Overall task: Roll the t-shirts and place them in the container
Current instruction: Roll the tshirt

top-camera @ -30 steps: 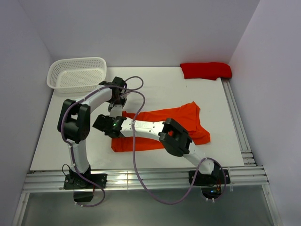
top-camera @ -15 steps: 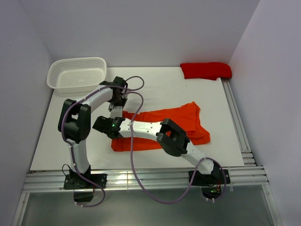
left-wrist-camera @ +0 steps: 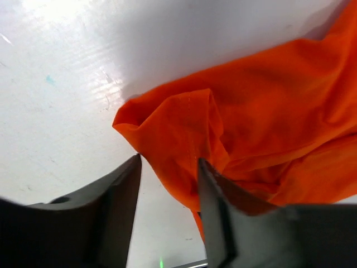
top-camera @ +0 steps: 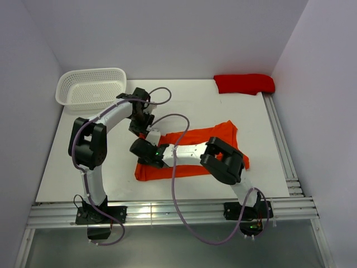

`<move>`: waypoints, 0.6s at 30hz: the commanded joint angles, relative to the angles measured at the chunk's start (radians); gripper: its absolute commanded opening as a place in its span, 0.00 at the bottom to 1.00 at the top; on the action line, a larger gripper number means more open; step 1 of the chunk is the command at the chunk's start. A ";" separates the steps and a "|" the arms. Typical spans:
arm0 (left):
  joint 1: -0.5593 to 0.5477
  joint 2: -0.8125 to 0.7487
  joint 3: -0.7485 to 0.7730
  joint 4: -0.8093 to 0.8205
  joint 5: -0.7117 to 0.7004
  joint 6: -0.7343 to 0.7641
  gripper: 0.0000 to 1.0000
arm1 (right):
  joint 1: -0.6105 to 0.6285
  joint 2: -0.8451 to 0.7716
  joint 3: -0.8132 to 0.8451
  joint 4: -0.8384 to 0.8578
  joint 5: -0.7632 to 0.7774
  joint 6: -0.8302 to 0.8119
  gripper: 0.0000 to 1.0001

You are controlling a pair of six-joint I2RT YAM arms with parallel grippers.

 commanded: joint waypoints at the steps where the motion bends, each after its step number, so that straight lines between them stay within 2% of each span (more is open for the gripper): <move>1: 0.044 -0.040 0.084 -0.008 0.122 0.032 0.52 | -0.032 -0.086 -0.154 0.250 -0.103 0.026 0.07; 3: 0.073 -0.056 0.107 -0.013 0.169 0.067 0.59 | -0.051 -0.104 -0.202 0.329 -0.147 0.032 0.07; 8: 0.159 -0.093 0.095 -0.033 0.300 0.138 0.66 | -0.085 -0.130 -0.349 0.576 -0.242 0.081 0.06; 12: 0.223 -0.122 -0.002 -0.037 0.432 0.230 0.67 | -0.126 -0.117 -0.461 0.808 -0.340 0.162 0.04; 18: 0.297 -0.115 -0.132 0.015 0.570 0.315 0.67 | -0.155 -0.092 -0.563 1.030 -0.386 0.274 0.02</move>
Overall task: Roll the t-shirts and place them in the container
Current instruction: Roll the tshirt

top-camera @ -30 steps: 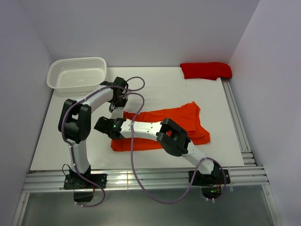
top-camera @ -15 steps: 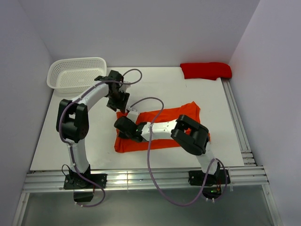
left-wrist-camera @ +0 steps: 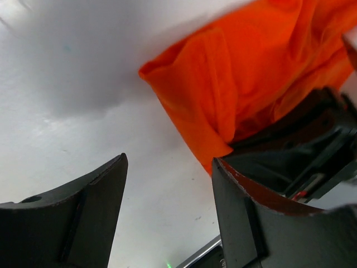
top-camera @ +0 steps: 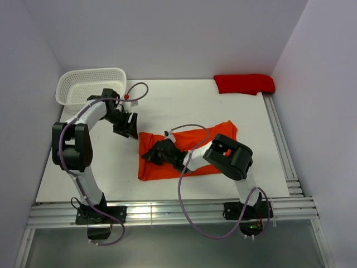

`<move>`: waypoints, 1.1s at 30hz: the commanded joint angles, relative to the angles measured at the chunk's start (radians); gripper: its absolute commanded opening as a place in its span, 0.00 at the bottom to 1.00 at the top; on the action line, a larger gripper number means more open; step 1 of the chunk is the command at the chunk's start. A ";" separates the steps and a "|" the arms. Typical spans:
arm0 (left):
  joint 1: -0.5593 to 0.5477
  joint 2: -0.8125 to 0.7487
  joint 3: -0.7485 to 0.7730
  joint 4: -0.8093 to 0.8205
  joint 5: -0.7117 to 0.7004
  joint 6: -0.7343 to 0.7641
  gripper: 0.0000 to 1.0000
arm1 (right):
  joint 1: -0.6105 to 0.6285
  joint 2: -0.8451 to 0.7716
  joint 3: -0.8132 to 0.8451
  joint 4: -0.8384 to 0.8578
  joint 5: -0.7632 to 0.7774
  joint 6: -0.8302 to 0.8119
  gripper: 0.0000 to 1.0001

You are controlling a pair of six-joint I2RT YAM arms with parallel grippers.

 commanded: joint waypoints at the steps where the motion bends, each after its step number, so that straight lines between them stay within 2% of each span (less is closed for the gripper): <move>1: 0.021 -0.009 -0.073 0.032 0.159 0.095 0.67 | -0.022 0.019 -0.066 0.223 -0.044 0.098 0.02; 6: 0.027 0.052 -0.118 0.100 0.294 0.085 0.67 | -0.034 0.053 -0.114 0.332 -0.060 0.169 0.01; 9: 0.027 0.090 -0.135 0.156 0.321 0.065 0.67 | -0.039 0.071 -0.135 0.378 -0.087 0.200 0.00; 16: 0.026 0.152 -0.155 0.273 0.318 -0.027 0.66 | -0.048 0.079 -0.149 0.398 -0.101 0.213 0.00; 20: 0.015 0.167 -0.143 0.304 0.306 -0.068 0.62 | -0.048 0.094 -0.145 0.410 -0.109 0.221 0.00; 22: 0.009 0.166 -0.133 0.308 0.283 -0.084 0.56 | -0.048 0.099 -0.145 0.411 -0.110 0.224 0.00; 23: -0.003 0.158 -0.129 0.308 0.237 -0.090 0.49 | -0.048 0.099 -0.143 0.407 -0.112 0.223 0.00; 25: -0.019 0.147 -0.117 0.299 0.189 -0.095 0.42 | -0.049 0.096 -0.131 0.374 -0.112 0.212 0.01; 26: -0.031 0.132 -0.115 0.299 0.133 -0.101 0.35 | -0.048 0.093 -0.125 0.360 -0.113 0.206 0.01; 27: -0.039 0.123 -0.110 0.296 0.094 -0.113 0.24 | -0.048 0.085 -0.114 0.330 -0.113 0.191 0.01; 28: -0.045 0.117 -0.098 0.279 0.060 -0.118 0.18 | -0.048 0.081 -0.108 0.308 -0.112 0.183 0.05; 29: -0.059 0.108 -0.090 0.269 -0.022 -0.122 0.07 | -0.048 0.073 -0.100 0.279 -0.107 0.162 0.07; 31: -0.072 0.101 -0.068 0.232 -0.090 -0.128 0.00 | -0.046 0.044 -0.076 0.178 -0.095 0.134 0.13; 33: -0.095 0.095 -0.046 0.209 -0.188 -0.124 0.00 | -0.042 0.007 -0.048 0.060 -0.066 0.091 0.20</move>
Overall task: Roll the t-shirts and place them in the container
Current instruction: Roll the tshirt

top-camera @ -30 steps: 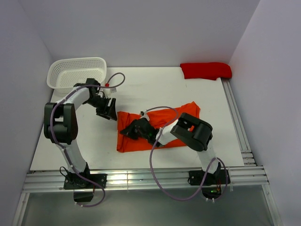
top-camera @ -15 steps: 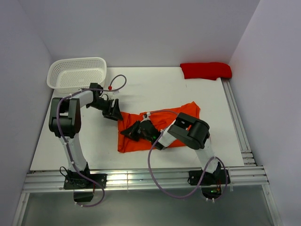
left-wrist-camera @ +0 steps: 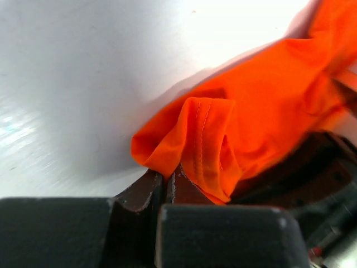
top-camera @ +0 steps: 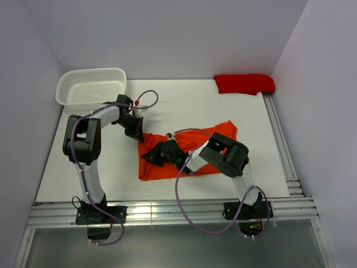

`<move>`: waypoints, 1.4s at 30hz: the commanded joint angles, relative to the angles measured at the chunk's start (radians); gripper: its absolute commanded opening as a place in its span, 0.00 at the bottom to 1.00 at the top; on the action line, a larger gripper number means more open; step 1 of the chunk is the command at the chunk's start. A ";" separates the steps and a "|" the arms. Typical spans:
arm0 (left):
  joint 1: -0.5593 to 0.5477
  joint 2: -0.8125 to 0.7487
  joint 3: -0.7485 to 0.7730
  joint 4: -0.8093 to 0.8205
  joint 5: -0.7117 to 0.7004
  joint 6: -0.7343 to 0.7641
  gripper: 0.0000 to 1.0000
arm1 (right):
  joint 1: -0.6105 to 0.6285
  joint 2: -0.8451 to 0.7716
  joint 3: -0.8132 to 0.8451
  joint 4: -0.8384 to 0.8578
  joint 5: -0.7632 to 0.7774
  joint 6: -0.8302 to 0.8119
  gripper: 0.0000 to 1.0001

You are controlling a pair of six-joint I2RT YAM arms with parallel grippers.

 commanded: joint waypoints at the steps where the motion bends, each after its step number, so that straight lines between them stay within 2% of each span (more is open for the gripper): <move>1: -0.036 -0.051 0.052 -0.035 -0.255 0.002 0.00 | 0.004 -0.081 0.048 -0.233 0.042 -0.092 0.22; 3: -0.045 -0.060 0.072 -0.059 -0.327 0.002 0.00 | 0.014 -0.119 0.067 -0.336 0.094 -0.123 0.30; 6: -0.056 -0.068 0.104 -0.101 -0.388 0.004 0.00 | 0.036 -0.162 0.114 -0.498 0.158 -0.167 0.36; 13: -0.088 -0.065 0.130 -0.159 -0.477 0.009 0.00 | 0.100 -0.207 0.254 -0.793 0.275 -0.253 0.44; 20: -0.129 -0.041 0.159 -0.187 -0.519 -0.013 0.00 | 0.169 -0.213 0.447 -1.016 0.459 -0.335 0.43; 24: -0.151 -0.031 0.174 -0.194 -0.525 -0.025 0.00 | 0.189 -0.179 0.548 -1.117 0.508 -0.365 0.36; 29: -0.171 -0.019 0.190 -0.204 -0.525 -0.034 0.00 | 0.203 -0.133 0.630 -1.102 0.505 -0.430 0.27; 36: -0.183 -0.015 0.201 -0.211 -0.525 -0.042 0.00 | 0.208 -0.004 0.775 -1.128 0.474 -0.482 0.27; 42: -0.184 -0.008 0.210 -0.220 -0.554 -0.042 0.00 | 0.211 0.074 0.851 -1.238 0.514 -0.458 0.26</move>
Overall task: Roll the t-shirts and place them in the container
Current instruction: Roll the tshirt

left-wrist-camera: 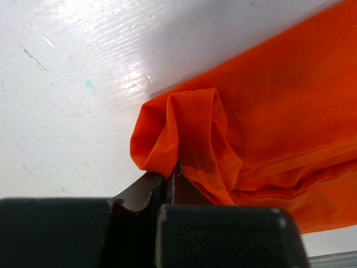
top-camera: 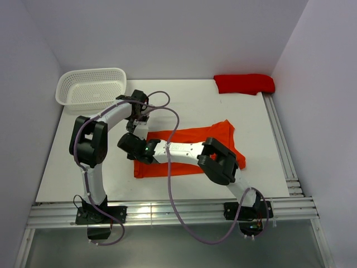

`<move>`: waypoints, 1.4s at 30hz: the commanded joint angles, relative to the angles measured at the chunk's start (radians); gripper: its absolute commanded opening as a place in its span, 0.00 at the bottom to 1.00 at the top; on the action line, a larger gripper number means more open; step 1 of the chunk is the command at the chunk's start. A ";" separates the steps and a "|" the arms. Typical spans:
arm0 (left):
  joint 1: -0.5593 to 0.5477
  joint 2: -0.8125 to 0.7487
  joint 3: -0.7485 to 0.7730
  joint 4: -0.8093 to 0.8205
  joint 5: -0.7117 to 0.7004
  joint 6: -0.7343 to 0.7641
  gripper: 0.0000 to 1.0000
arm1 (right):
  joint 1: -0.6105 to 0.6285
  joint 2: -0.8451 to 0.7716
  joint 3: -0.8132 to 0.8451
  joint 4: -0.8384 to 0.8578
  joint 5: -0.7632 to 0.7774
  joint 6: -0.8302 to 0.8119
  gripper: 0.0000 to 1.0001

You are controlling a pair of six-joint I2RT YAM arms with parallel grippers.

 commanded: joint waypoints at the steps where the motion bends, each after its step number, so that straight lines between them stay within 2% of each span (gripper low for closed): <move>1: -0.008 0.002 0.046 -0.021 -0.031 -0.016 0.00 | 0.010 0.019 0.047 -0.102 0.063 0.005 0.26; 12: -0.009 0.011 0.060 -0.026 -0.025 -0.019 0.01 | 0.038 0.038 0.028 -0.200 0.097 0.044 0.31; 16: -0.009 0.018 0.070 -0.026 -0.016 -0.022 0.08 | 0.041 0.053 0.022 -0.199 0.074 0.044 0.39; 20: -0.009 0.027 0.081 -0.031 -0.014 -0.025 0.11 | 0.045 0.070 0.031 -0.199 0.062 0.044 0.45; 29: -0.011 0.053 0.112 -0.040 0.011 -0.028 0.18 | 0.049 0.088 0.028 -0.182 0.027 0.030 0.49; 32: -0.011 0.061 0.122 -0.044 0.014 -0.028 0.25 | 0.049 0.101 0.027 -0.182 0.017 0.033 0.42; 34: -0.011 0.058 0.130 -0.044 0.021 -0.027 0.34 | 0.049 0.098 0.004 -0.170 0.004 0.044 0.30; 35: -0.011 0.054 0.133 -0.046 0.024 -0.022 0.36 | 0.049 0.091 -0.010 -0.144 -0.004 0.050 0.21; 36: -0.009 0.048 0.138 -0.047 0.037 -0.019 0.43 | 0.049 0.081 -0.025 -0.125 -0.022 0.059 0.19; 39: -0.006 0.027 0.159 -0.049 0.066 -0.004 0.54 | 0.039 0.056 -0.108 -0.030 -0.050 0.086 0.15; 40: -0.003 0.022 0.174 -0.054 0.090 0.005 0.60 | 0.035 0.033 -0.161 0.004 -0.077 0.094 0.15; 42: 0.006 0.010 0.198 -0.072 0.124 0.015 0.65 | 0.018 0.009 -0.229 0.134 -0.117 0.122 0.13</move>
